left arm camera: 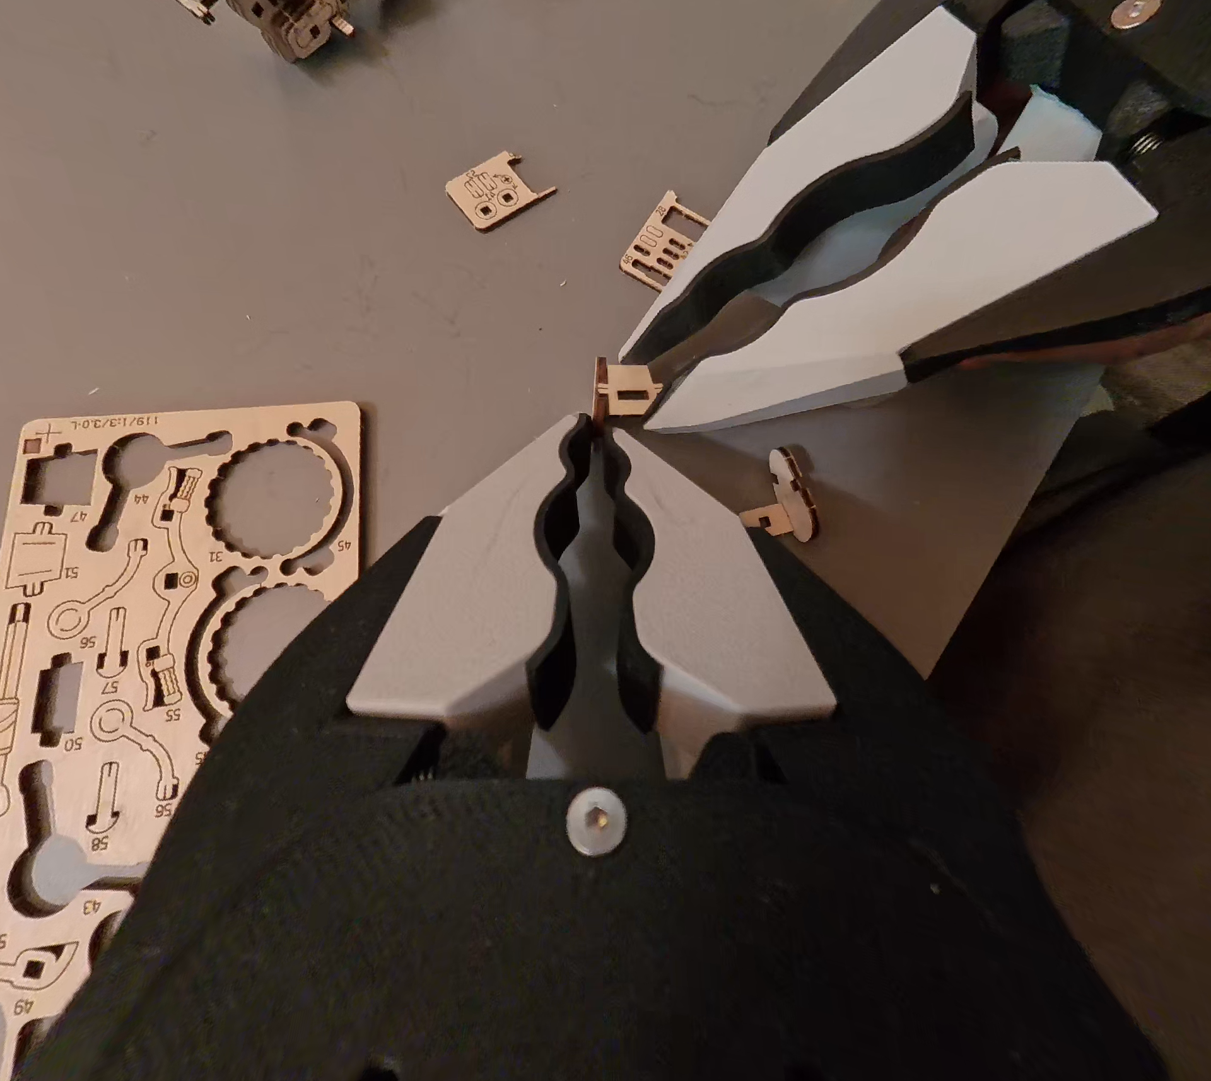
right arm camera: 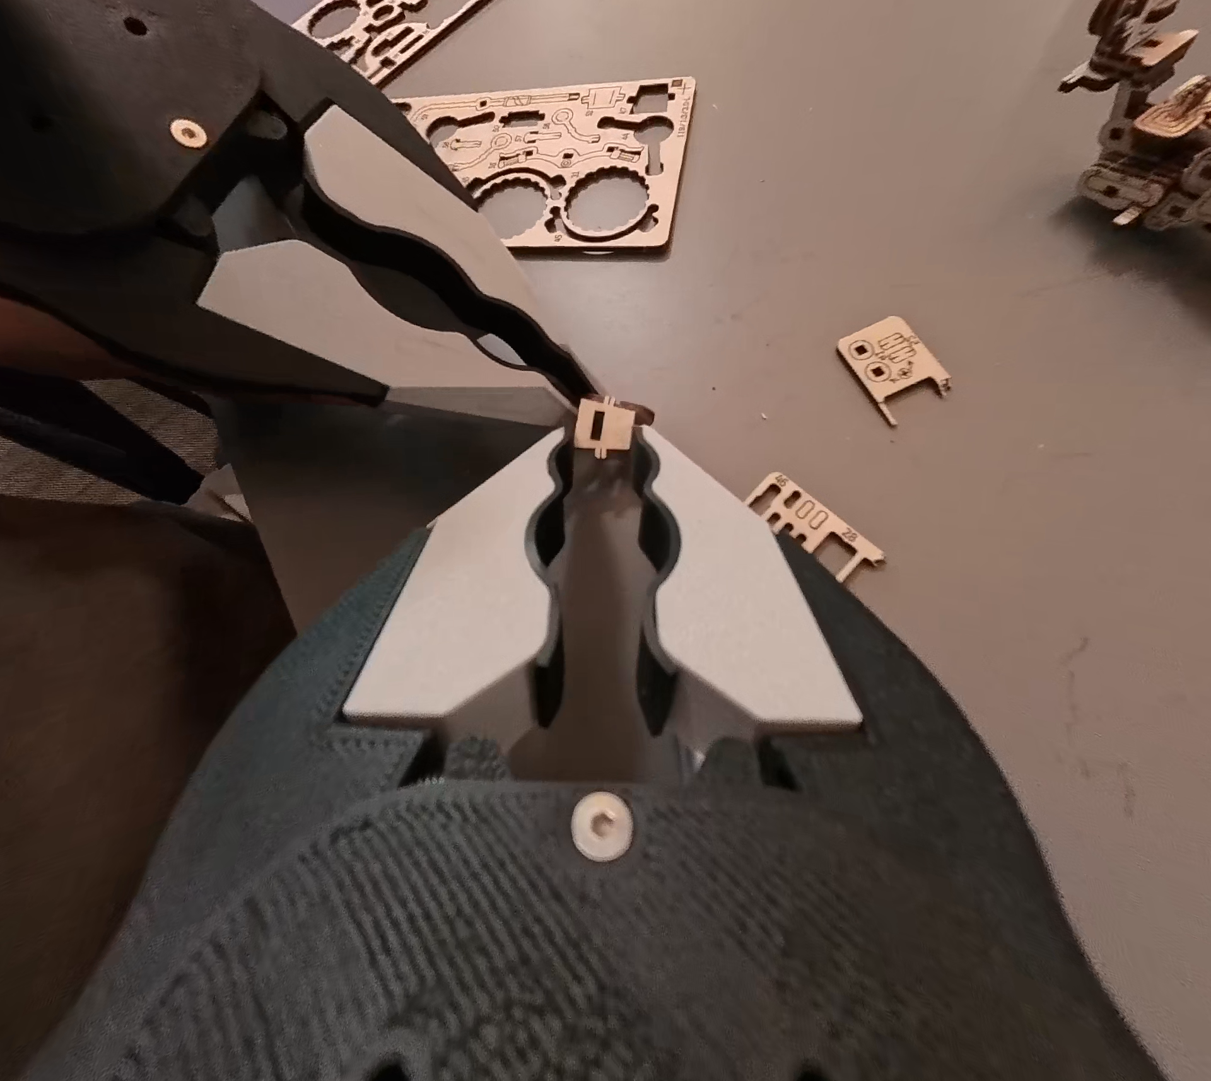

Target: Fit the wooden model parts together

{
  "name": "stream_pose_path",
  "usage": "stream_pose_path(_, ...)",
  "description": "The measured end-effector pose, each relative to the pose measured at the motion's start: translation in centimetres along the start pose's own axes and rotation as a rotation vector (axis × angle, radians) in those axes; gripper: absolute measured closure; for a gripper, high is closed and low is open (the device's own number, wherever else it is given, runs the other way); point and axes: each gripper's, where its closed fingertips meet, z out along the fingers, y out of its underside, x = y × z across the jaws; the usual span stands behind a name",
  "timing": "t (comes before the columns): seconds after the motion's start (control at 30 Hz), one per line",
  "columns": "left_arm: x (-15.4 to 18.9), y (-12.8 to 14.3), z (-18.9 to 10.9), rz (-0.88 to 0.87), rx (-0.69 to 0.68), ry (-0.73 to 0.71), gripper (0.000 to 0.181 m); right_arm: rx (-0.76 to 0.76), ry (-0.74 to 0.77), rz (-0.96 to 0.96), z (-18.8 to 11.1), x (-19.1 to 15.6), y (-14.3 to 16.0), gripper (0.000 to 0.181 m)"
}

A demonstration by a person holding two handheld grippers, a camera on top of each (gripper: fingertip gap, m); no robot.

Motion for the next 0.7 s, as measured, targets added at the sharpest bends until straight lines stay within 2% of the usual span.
stream_pose_path(0.57, 0.31, 0.04, -0.07, 0.042, 0.002, -0.016, 0.180, -0.041, 0.020, -0.022, -0.05, 0.14, 0.42, 0.166)
stream_pose_path(0.7, 0.70, 0.07, -0.18, -0.014, 0.005, 0.052, 0.175, -0.046, 0.024, -0.034, -0.03, 0.11, 0.46, 0.166)
